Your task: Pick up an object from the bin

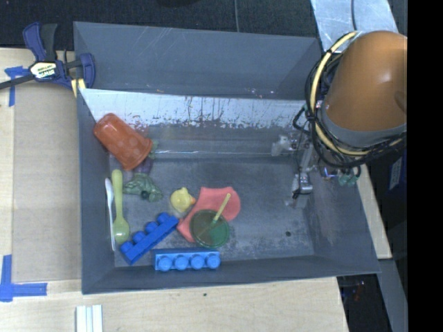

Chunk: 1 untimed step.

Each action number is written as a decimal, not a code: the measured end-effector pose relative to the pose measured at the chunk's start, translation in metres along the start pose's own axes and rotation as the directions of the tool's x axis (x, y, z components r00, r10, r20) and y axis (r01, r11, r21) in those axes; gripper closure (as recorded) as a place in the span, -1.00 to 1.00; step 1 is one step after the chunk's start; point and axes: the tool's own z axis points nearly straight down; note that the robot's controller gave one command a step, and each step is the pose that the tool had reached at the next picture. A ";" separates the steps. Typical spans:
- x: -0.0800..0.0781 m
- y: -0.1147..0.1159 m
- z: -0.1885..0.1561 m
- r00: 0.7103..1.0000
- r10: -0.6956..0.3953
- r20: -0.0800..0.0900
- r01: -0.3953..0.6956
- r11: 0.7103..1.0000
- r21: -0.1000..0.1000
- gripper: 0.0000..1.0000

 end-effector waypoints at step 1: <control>0.021 0.072 -0.008 0.998 0.060 -0.001 -0.060 0.998 0.000 -1.00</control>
Offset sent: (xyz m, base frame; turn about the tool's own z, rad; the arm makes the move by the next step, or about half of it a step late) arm 0.0119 0.0695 -0.1070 0.0776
